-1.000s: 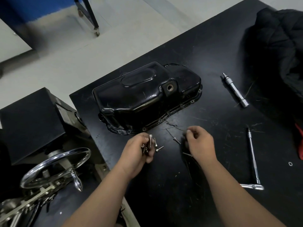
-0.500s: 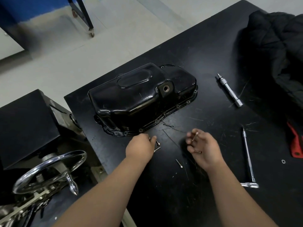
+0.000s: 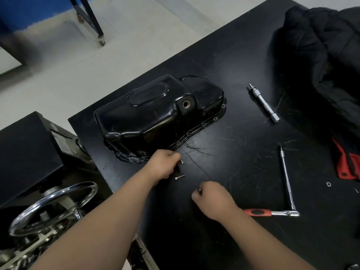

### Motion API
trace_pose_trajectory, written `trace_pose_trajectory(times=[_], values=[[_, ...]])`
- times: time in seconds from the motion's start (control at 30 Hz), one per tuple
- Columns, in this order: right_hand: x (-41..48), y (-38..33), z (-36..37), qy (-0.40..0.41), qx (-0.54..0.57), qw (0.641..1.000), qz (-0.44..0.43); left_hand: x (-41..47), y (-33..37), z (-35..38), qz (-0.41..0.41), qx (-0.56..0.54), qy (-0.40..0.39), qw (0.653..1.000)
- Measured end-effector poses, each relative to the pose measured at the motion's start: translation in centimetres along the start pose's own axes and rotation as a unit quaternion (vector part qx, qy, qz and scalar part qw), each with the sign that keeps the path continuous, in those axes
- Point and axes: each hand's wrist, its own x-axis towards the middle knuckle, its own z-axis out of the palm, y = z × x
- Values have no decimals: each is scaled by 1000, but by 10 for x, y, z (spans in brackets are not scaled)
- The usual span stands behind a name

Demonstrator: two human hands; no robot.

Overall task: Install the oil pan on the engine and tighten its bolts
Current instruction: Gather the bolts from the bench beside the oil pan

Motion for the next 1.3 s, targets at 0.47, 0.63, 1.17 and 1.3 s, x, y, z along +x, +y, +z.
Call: trace_pose_trajectory(times=[0.47, 0.63, 1.17, 1.3], values=[[5, -63, -25, 56, 783, 620, 4, -40, -9, 54, -188, -642, -98, 736], [-9, -73, -15, 138, 440, 875, -149, -51, -9, 53, -77, -744, -177, 640], [32, -36, 12, 85, -183, 960, -195, -48, -47, 3, -117, -643, -34, 756], [33, -41, 10, 97, -152, 974, -140, -48, -49, -3, -122, -634, -39, 763]])
